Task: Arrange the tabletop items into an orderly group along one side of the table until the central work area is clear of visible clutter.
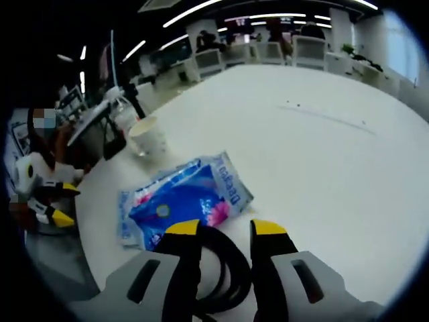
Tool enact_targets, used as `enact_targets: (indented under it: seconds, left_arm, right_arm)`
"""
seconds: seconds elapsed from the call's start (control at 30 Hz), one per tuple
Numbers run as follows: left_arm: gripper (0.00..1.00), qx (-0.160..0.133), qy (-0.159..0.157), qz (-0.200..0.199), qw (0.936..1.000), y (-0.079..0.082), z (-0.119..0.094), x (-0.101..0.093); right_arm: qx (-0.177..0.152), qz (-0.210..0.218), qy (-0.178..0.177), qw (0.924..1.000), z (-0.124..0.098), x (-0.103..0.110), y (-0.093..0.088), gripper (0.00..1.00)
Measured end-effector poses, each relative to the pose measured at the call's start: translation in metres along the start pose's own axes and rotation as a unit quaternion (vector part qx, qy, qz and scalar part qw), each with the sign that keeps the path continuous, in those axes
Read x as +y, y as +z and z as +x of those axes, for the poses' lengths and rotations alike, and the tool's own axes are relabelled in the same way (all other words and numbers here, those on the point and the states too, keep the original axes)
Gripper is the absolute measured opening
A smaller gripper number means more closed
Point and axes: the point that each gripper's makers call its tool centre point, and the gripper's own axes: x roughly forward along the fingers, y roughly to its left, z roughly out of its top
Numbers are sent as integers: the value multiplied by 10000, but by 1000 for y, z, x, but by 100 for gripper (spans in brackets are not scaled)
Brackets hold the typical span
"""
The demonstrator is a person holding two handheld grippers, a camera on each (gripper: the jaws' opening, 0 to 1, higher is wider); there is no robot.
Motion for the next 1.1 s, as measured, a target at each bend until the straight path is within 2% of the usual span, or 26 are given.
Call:
enact_targets:
  seconds: [0.17,0.43,0.5,0.73,0.87,0.97,1.1]
  left_arm:
    - [50,-61,-73,-29,10000,13,9,-10]
    - [49,-20,-331,229,9992,30,21,-27]
    - [49,15,-515,141,9986,36,27,-32]
    - [44,-16,-647,-460,9968,63,49,-46]
    - [43,54,-611,-671,9959,68,61,-52]
    - [43,151,-576,-1183,9912,67,69,-58]
    - [42,165,-497,-1334,9897,68,80,-60]
  right_arm:
    - [-1,-12,60,10000,-1,-2,-1,26]
    - [-3,-11,145,9999,4,-6,-3,25]
    - [6,-33,175,9998,5,-6,-2,25]
    - [18,-249,328,9992,16,-1,12,23]
    - [57,-344,379,9987,22,0,17,23]
    - [70,-411,439,9982,28,1,22,22]
    - [122,-483,503,9975,34,4,26,22]
